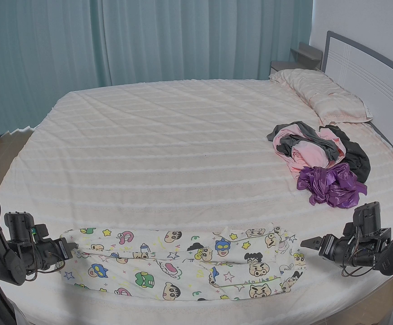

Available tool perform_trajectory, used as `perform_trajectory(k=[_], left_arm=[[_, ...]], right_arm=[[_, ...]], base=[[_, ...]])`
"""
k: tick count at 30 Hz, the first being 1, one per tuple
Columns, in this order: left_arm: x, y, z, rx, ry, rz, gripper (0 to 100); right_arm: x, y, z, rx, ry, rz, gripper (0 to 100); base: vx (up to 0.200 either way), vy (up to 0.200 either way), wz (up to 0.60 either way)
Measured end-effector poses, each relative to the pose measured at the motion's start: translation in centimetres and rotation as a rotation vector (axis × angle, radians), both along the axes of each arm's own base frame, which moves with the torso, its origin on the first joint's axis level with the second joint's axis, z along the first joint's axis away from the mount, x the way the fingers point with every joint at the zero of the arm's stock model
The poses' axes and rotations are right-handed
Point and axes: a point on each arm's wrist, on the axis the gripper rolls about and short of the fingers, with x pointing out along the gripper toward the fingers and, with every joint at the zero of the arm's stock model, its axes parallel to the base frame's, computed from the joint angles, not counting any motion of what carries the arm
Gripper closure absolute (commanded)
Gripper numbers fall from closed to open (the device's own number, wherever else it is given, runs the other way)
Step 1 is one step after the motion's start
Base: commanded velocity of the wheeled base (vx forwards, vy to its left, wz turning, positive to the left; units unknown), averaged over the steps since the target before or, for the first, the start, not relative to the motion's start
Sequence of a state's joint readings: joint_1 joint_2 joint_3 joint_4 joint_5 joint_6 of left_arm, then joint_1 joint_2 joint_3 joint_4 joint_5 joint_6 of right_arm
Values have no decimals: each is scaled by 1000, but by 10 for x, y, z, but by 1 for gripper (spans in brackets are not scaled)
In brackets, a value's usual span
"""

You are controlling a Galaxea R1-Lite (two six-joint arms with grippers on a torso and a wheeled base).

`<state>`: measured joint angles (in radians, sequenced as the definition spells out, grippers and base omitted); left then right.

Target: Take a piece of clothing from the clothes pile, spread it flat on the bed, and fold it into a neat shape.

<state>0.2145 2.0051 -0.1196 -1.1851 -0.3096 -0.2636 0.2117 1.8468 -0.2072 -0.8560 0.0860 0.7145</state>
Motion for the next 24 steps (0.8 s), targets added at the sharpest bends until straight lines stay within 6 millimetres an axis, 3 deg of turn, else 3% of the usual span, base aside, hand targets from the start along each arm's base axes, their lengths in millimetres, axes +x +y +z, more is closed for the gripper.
perform_trajectory(k=[8,15,24], left_arm=[[1,33,15,-9,-61,104,100],[1,59,30,-81,15,164,100],[-2,91,92,-51,-76,192,100]], right_arm=[[0,-2,0,4,-1,-6,0],[0,-2,0,5,-1,-7,0],[-1,-3,1,3,-5,-8,0]], base=[[0,0,0],[0,0,0],[0,0,0]])
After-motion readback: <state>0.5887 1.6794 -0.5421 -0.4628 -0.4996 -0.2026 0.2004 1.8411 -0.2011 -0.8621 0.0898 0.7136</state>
